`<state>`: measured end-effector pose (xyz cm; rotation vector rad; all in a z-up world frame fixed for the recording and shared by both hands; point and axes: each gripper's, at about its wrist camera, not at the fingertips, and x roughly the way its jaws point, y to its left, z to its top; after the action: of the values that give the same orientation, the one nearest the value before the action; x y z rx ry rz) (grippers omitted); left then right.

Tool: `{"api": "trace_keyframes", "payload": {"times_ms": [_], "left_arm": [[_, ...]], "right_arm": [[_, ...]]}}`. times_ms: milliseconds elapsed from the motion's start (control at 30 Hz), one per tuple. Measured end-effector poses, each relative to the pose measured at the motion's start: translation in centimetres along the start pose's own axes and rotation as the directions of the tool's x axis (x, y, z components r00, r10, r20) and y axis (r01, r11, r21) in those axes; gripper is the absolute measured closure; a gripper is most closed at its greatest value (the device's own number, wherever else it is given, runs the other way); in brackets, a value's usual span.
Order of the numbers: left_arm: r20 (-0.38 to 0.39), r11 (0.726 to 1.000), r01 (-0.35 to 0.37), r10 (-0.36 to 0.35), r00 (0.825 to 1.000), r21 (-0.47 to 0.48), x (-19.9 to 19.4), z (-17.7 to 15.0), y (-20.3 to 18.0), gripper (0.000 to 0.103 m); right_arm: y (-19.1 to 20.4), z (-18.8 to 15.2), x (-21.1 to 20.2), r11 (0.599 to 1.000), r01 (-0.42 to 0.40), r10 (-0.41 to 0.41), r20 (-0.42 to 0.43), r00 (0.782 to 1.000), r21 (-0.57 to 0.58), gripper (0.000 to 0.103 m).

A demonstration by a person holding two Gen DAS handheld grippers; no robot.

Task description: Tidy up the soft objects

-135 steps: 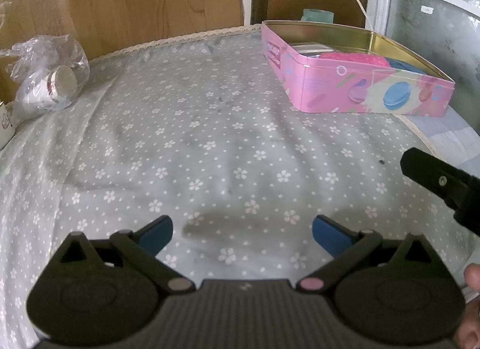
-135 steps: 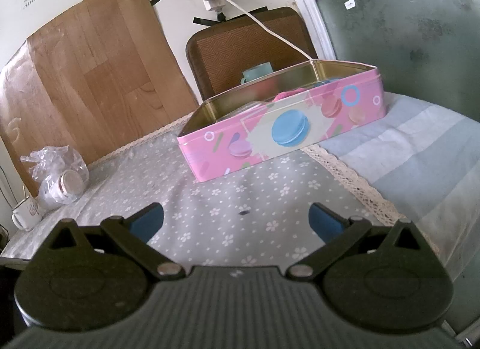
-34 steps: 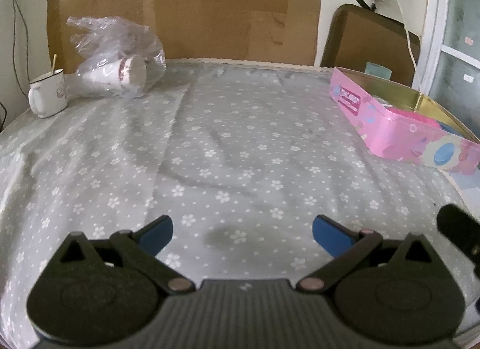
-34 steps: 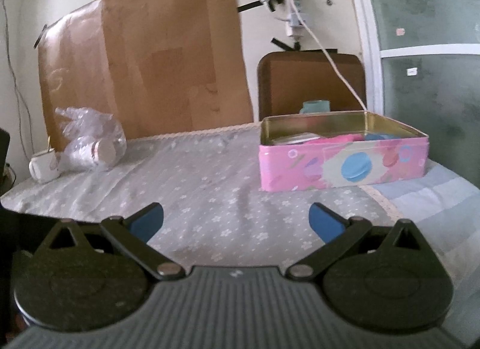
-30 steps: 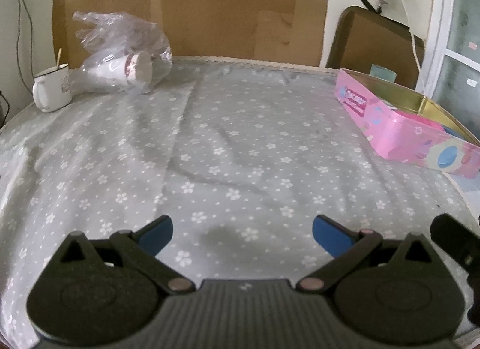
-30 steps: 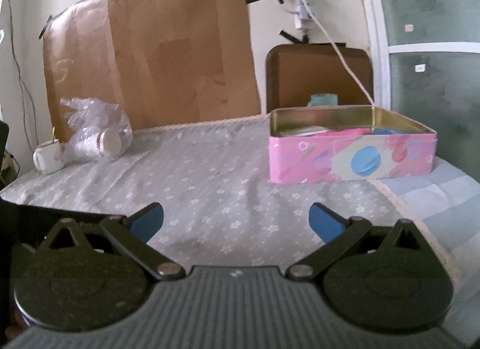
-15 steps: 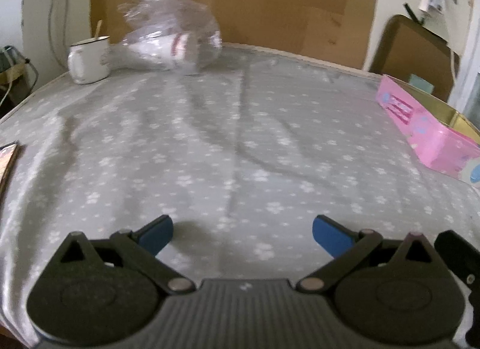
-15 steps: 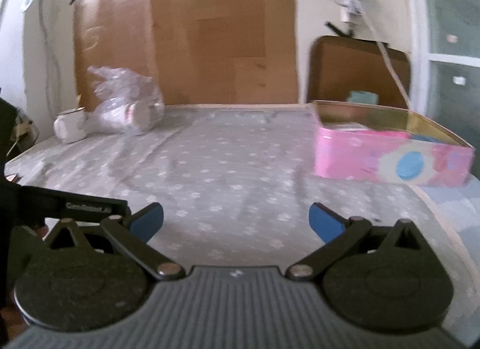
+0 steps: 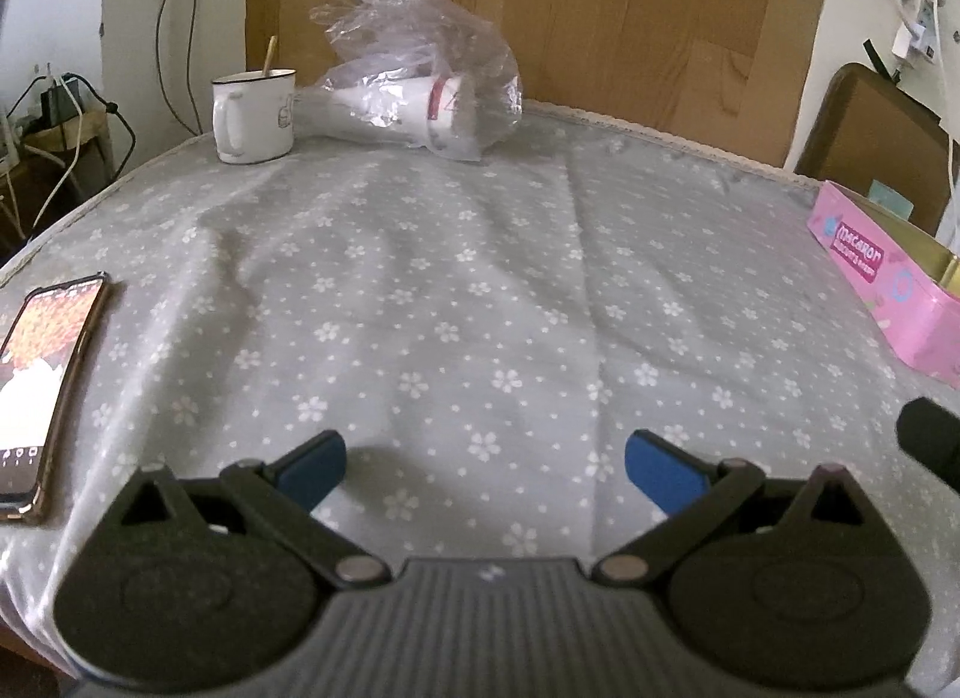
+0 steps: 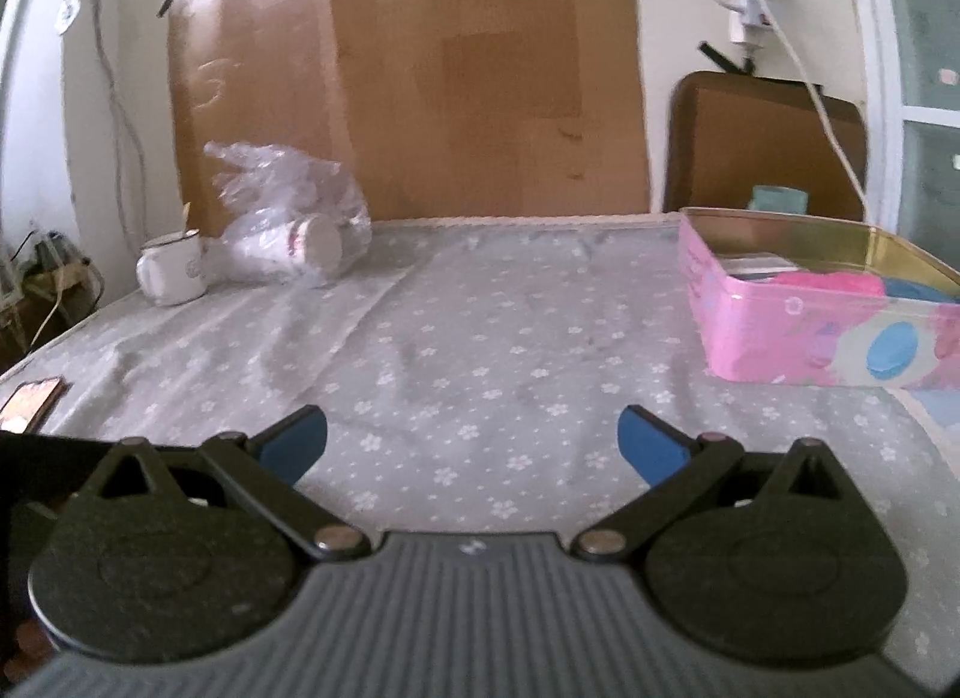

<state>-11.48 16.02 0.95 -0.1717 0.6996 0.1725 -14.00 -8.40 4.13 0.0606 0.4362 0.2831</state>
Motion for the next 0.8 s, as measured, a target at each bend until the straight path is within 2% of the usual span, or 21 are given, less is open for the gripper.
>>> {"api": "trace_keyframes", "payload": {"times_ms": [800], "left_arm": [[0.026,0.998,-0.002,0.000,1.000,0.060,-1.2,0.8,-2.5,0.000]], "right_arm": [[-4.3,1.2,-0.6,0.991,0.068,-0.075,0.062,0.995,0.115,0.000]]}}
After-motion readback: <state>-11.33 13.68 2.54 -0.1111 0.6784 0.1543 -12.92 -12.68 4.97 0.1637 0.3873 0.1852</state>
